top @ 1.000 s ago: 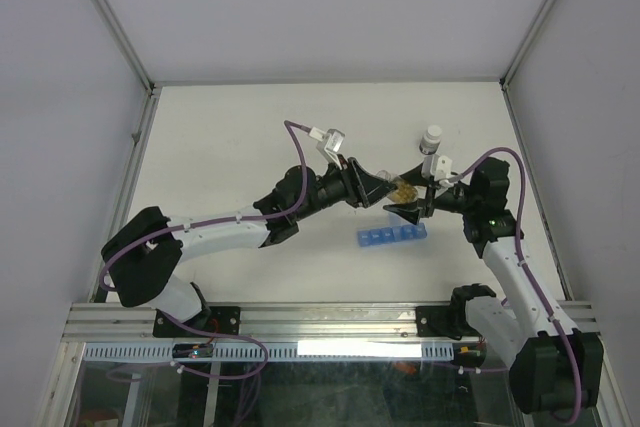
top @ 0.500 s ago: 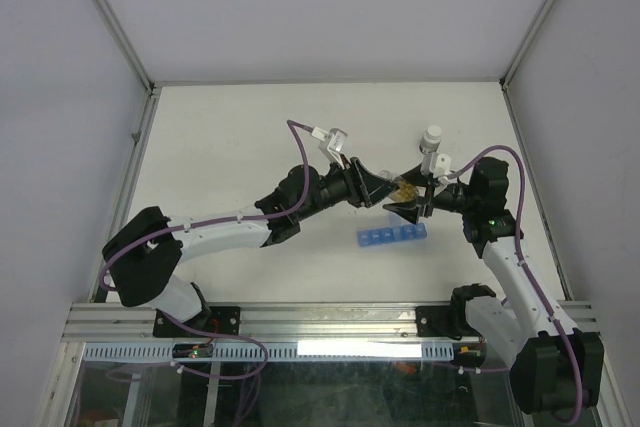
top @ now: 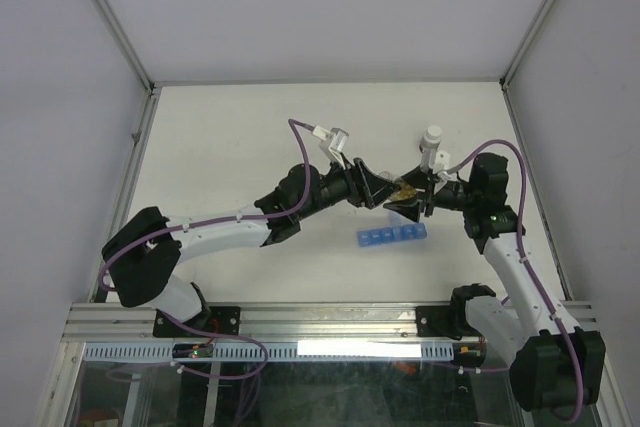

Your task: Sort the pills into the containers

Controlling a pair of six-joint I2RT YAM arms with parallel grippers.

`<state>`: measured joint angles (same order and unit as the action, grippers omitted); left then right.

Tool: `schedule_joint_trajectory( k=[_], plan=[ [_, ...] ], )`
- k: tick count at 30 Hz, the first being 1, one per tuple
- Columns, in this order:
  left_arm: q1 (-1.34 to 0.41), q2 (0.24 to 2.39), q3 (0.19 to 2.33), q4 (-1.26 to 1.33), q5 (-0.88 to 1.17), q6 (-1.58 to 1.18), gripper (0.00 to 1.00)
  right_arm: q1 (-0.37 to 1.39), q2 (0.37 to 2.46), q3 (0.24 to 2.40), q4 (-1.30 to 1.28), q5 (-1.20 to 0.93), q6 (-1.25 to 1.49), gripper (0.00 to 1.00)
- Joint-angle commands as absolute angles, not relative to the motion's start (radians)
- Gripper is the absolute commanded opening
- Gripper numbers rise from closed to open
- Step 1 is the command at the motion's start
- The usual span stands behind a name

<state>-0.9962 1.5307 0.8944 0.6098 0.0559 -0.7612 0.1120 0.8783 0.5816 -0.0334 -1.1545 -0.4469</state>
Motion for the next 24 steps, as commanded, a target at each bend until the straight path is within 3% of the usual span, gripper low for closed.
schedule_joint_trajectory(
  k=[1, 5, 7, 10, 16, 17, 20, 22, 24],
  plan=[
    [-1.006, 1.438, 0.903, 0.647, 0.042, -0.648, 0.75, 0.081, 0.875, 0.654, -0.081, -1.260, -0.429, 0.00],
    [-1.005, 1.276, 0.816, 0.626, -0.009, -0.498, 0.98, 0.001, 0.852, 0.656, -0.054, -1.338, -0.345, 0.00],
    [-1.005, 1.190, 0.759, 0.627, -0.030, -0.420, 0.99, -0.050, 0.826, 0.649, 0.029, -1.358, -0.304, 0.00],
    [-1.005, 1.063, 0.668, 0.649, -0.050, -0.336, 0.99, -0.146, 0.797, 0.656, 0.271, -1.364, 0.053, 0.00],
    [-0.998, 0.948, 0.563, 0.642, -0.071, -0.264, 0.99, -0.270, 0.947, 1.022, 0.661, -1.074, 0.755, 0.00],
    [-0.997, 0.940, 0.559, 0.636, -0.065, -0.263, 0.99, -0.263, 0.990, 1.093, 0.784, -1.072, 0.916, 0.00],
    [-0.997, 0.915, 0.548, 0.638, -0.038, -0.266, 0.99, -0.198, 1.043, 1.139, 1.481, -1.080, 1.472, 0.00],
    [-0.997, 0.896, 0.536, 0.644, -0.026, -0.271, 0.99, -0.198, 0.990, 1.173, 1.606, -1.104, 1.565, 0.00],
    [-0.997, 0.886, 0.521, 0.665, -0.022, -0.278, 0.99, -0.205, 0.930, 1.231, 1.437, -1.139, 1.374, 0.00]
  ],
)
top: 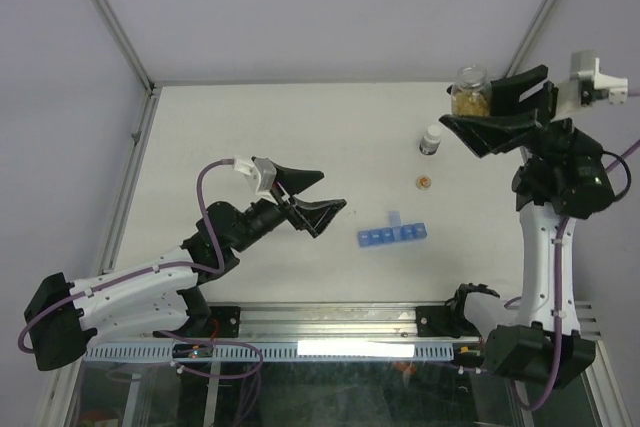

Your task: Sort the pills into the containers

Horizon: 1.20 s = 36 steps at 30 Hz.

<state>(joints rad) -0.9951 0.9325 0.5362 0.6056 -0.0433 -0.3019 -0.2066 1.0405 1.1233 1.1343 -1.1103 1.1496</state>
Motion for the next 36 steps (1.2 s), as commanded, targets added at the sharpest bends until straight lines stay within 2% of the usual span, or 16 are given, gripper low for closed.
schedule_joint_trajectory(
  k=[1, 3, 4, 8, 9, 12, 13, 15, 16, 19, 22, 23, 25, 28, 32, 36],
  plan=[
    [-0.997, 0.887, 0.522, 0.668, -0.016, -0.279, 0.99, -0.222, 0.907, 1.262, 1.223, -1.109, 1.225, 0.00],
    [-0.997, 0.893, 0.537, 0.655, 0.005, -0.279, 0.99, -0.288, 0.934, 1.352, 0.845, -1.022, 1.115, 0.00],
    [-0.997, 0.897, 0.544, 0.647, 0.014, -0.276, 0.99, -0.330, 0.956, 1.353, 0.802, -0.983, 1.169, 0.00],
    [-0.997, 0.896, 0.555, 0.625, 0.018, -0.259, 0.99, -0.365, 0.964, 1.275, 1.602, -1.019, 1.616, 0.00],
    [-0.997, 0.899, 0.551, 0.631, 0.012, -0.255, 0.99, -0.364, 0.940, 1.281, 1.519, -1.058, 1.559, 0.00],
    [-0.996, 0.932, 0.560, 0.649, 0.018, -0.248, 0.99, -0.381, 0.948, 1.289, 0.891, -0.998, 1.191, 0.00],
    [-0.996, 0.946, 0.569, 0.647, 0.031, -0.245, 0.99, -0.392, 0.974, 1.271, 0.914, -0.987, 1.222, 0.00],
    [-0.996, 0.970, 0.583, 0.644, 0.066, -0.214, 0.99, -0.371, 1.020, 1.223, 1.415, -1.021, 1.505, 0.00],
    [-0.994, 0.983, 0.585, 0.646, 0.077, -0.185, 0.99, -0.360, 1.031, 1.241, 1.482, -1.084, 1.483, 0.00],
    [-0.974, 1.046, 0.583, 0.697, 0.084, -0.125, 0.99, -0.354, 1.015, 1.331, 0.377, -1.014, 0.643, 0.00],
    [-0.920, 1.112, 0.589, 0.741, 0.135, -0.120, 0.99, -0.167, 1.086, 1.263, 0.381, -1.246, 0.558, 0.00],
    [-0.902, 1.127, 0.586, 0.758, 0.139, -0.115, 0.99, -0.125, 1.056, 1.209, 0.308, -1.267, 0.388, 0.00],
    [-0.864, 1.150, 0.575, 0.785, 0.136, -0.112, 0.99, -0.036, 0.984, 1.155, -0.066, -1.202, -0.076, 0.00],
    [-0.804, 1.177, 0.536, 0.865, 0.131, -0.152, 0.99, -0.013, 0.973, 1.111, -0.417, -1.215, -0.450, 0.00],
    [-0.784, 1.270, 0.528, 0.940, 0.108, -0.116, 0.99, -0.014, 0.977, 1.011, -0.631, -1.159, -0.881, 0.00],
    [-0.774, 1.374, 0.615, 0.865, 0.133, -0.051, 0.99, -0.015, 0.997, 0.939, -0.696, -1.053, -1.091, 0.00]
  ],
)
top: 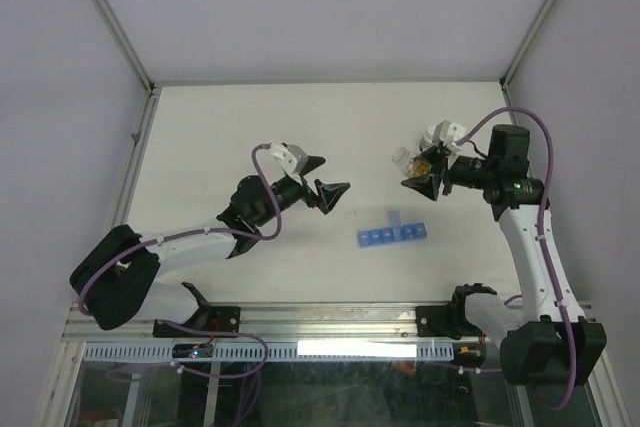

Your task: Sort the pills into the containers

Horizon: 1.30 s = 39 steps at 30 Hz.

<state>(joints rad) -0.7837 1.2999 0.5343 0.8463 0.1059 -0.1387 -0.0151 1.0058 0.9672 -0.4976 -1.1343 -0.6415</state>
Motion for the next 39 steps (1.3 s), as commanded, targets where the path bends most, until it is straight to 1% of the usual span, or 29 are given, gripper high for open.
schedule_joint_trajectory(
  k=[1, 3, 6, 9, 17, 24, 39],
  plan=[
    [-0.774, 1.387, 0.634, 0.835, 0.143, -0.032, 0.99, -0.014, 1.017, 0.934, -0.715, -1.042, -1.116, 0.00],
    [-0.773, 1.399, 0.631, 0.850, 0.135, -0.011, 0.99, -0.014, 1.062, 0.919, -0.768, -1.046, -1.198, 0.00],
    [-0.771, 1.404, 0.550, 0.970, 0.135, 0.005, 0.99, -0.013, 1.096, 0.893, -0.835, -1.018, -1.292, 0.00],
    [-0.768, 1.411, 0.472, 1.087, 0.140, 0.008, 0.99, -0.013, 1.102, 0.860, -0.841, -0.964, -1.301, 0.00],
    [-0.767, 1.407, 0.391, 1.196, 0.132, 0.014, 0.99, -0.010, 1.116, 0.784, -0.821, -0.864, -1.302, 0.01],
    [-0.768, 1.410, 0.370, 1.236, 0.119, 0.014, 0.99, 0.000, 1.155, 0.766, -0.850, -0.803, -1.343, 0.01],
    [-0.768, 1.417, 0.365, 1.250, 0.119, 0.012, 0.99, 0.020, 1.215, 0.741, -0.872, -0.792, -1.418, 0.03]
  ],
)
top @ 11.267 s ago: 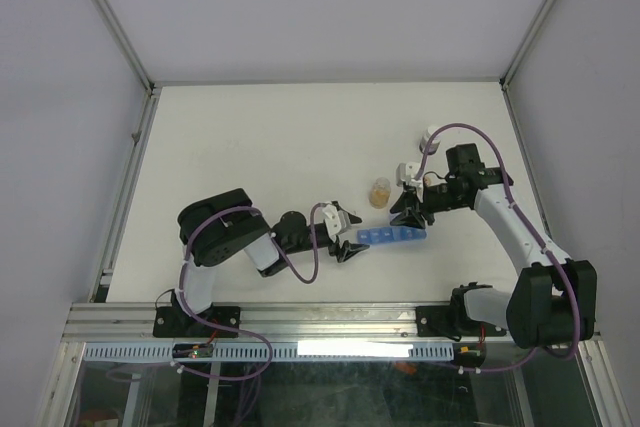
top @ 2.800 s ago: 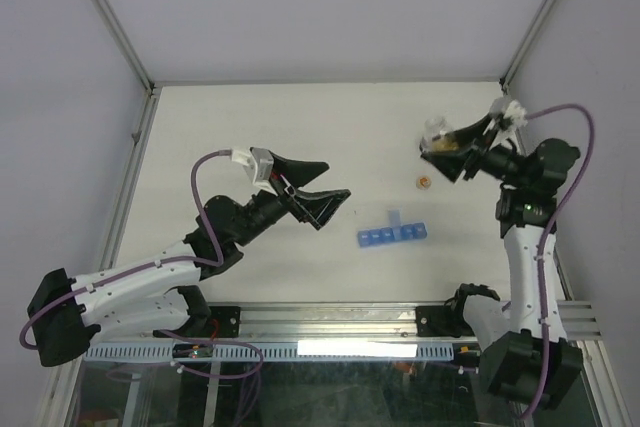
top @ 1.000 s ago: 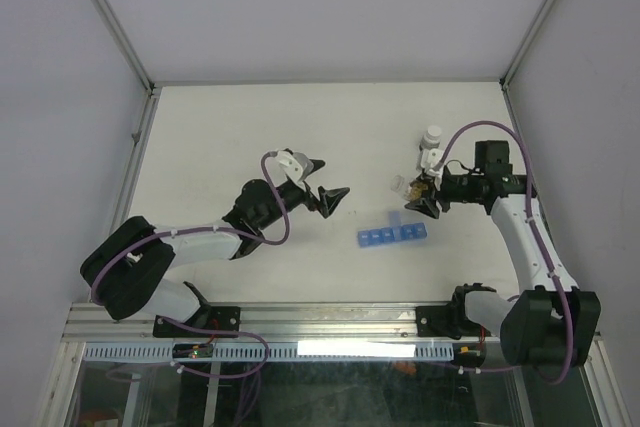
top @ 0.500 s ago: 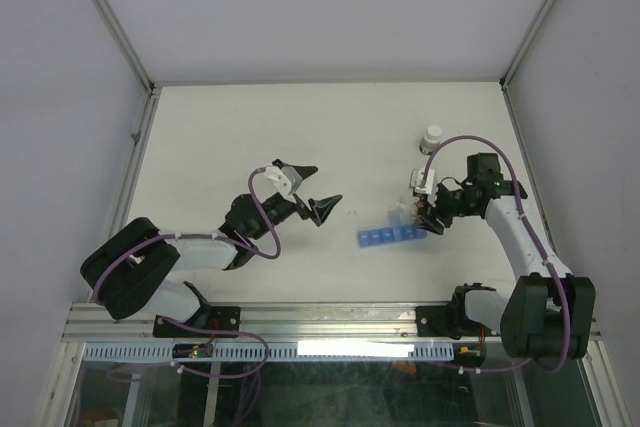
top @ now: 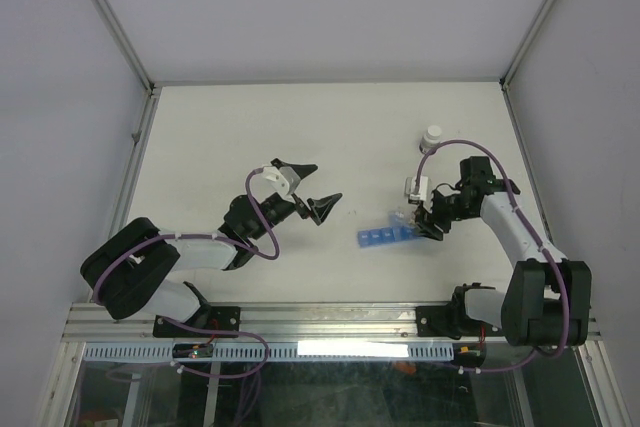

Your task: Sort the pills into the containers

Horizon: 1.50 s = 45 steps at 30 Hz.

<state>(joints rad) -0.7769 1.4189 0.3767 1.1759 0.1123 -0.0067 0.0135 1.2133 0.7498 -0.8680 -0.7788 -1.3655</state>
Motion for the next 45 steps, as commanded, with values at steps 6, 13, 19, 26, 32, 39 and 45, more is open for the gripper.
schedule_joint_trajectory(
  k=[6, 13, 19, 26, 32, 39, 45],
  plan=[
    [-0.767, 1.416, 0.361, 1.257, 0.118, 0.012, 0.99, 0.023, 1.211, 0.726, -0.871, -0.759, -1.445, 0.03],
    [-0.767, 1.416, 0.359, 1.259, 0.120, 0.012, 0.99, 0.024, 1.215, 0.708, -0.868, -0.730, -1.481, 0.02],
    [-0.768, 1.417, 0.359, 1.261, 0.123, 0.012, 0.99, 0.025, 1.221, 0.697, -0.864, -0.704, -1.499, 0.02],
    [-0.768, 1.417, 0.359, 1.261, 0.125, 0.012, 0.99, 0.025, 1.230, 0.701, -0.873, -0.684, -1.493, 0.02],
    [-0.768, 1.419, 0.359, 1.262, 0.126, 0.013, 0.99, 0.034, 1.239, 0.705, -0.876, -0.663, -1.482, 0.02],
    [-0.768, 1.419, 0.359, 1.263, 0.126, 0.012, 0.99, 0.056, 1.244, 0.703, -0.863, -0.628, -1.430, 0.01],
    [-0.768, 1.420, 0.359, 1.263, 0.128, 0.013, 0.99, 0.075, 1.225, 0.700, -0.859, -0.604, -1.403, 0.01]
  ],
)
